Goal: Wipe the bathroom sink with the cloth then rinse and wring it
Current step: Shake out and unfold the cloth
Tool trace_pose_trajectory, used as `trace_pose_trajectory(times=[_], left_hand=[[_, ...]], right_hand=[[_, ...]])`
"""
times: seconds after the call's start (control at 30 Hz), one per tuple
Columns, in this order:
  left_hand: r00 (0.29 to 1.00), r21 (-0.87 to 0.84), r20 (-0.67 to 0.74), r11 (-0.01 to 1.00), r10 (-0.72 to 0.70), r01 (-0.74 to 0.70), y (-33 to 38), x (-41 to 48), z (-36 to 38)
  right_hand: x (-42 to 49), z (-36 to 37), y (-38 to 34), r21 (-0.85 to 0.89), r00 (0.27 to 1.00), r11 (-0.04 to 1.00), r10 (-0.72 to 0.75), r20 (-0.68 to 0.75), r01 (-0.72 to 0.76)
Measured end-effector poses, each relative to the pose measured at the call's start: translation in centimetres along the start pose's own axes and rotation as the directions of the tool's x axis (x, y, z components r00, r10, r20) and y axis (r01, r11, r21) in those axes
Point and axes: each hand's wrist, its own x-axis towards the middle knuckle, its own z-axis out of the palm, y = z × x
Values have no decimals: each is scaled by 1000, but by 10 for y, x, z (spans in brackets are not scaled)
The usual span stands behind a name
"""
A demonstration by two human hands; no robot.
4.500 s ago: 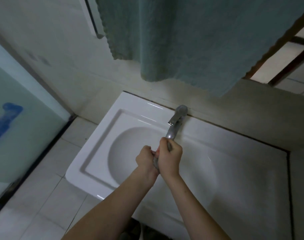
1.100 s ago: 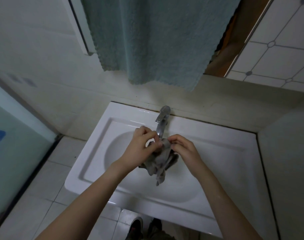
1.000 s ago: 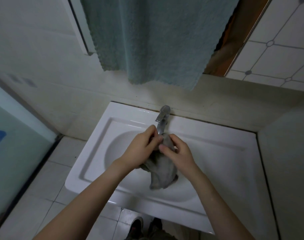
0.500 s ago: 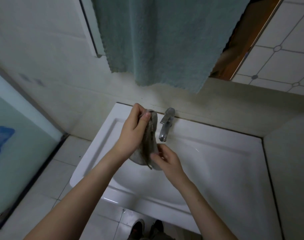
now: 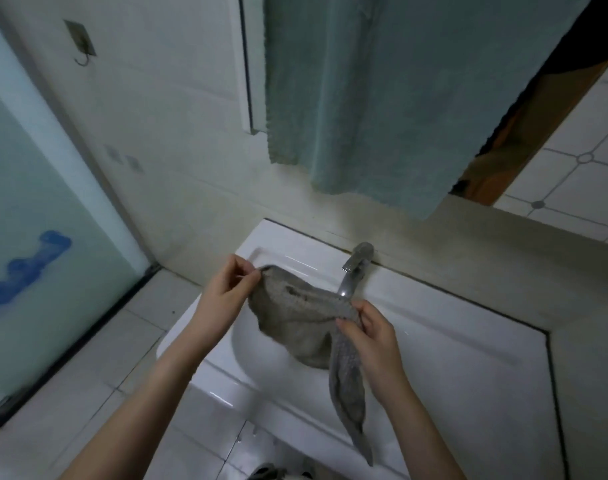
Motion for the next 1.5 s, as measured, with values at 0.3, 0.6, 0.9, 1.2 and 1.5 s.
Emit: trace_pose_trajectory(times=[0.3, 0.6, 0.9, 1.2, 1.5], left_hand=[[916, -51, -233, 945, -326, 323, -74, -129, -16], [670, -215, -562, 868, -485, 448, -107, -248, -58], [261, -411, -789, 793, -556, 449, -129, -386, -111], [-19, -594, -770, 707, -637, 384, -178, -506, -183], [66, -557, -750, 683, -658, 473, -219, -513, -329]], right_hand=[[-45, 44, 49, -1, 971, 971, 237, 10, -237], [-65, 115, 56, -127, 892, 966, 256, 373, -225], [-98, 236, 48, -168, 678, 978, 205, 706, -121], [-155, 379, 88, -244, 659, 957, 287, 695, -160], [-153, 466, 107, -301, 716, 949, 277, 641, -97]])
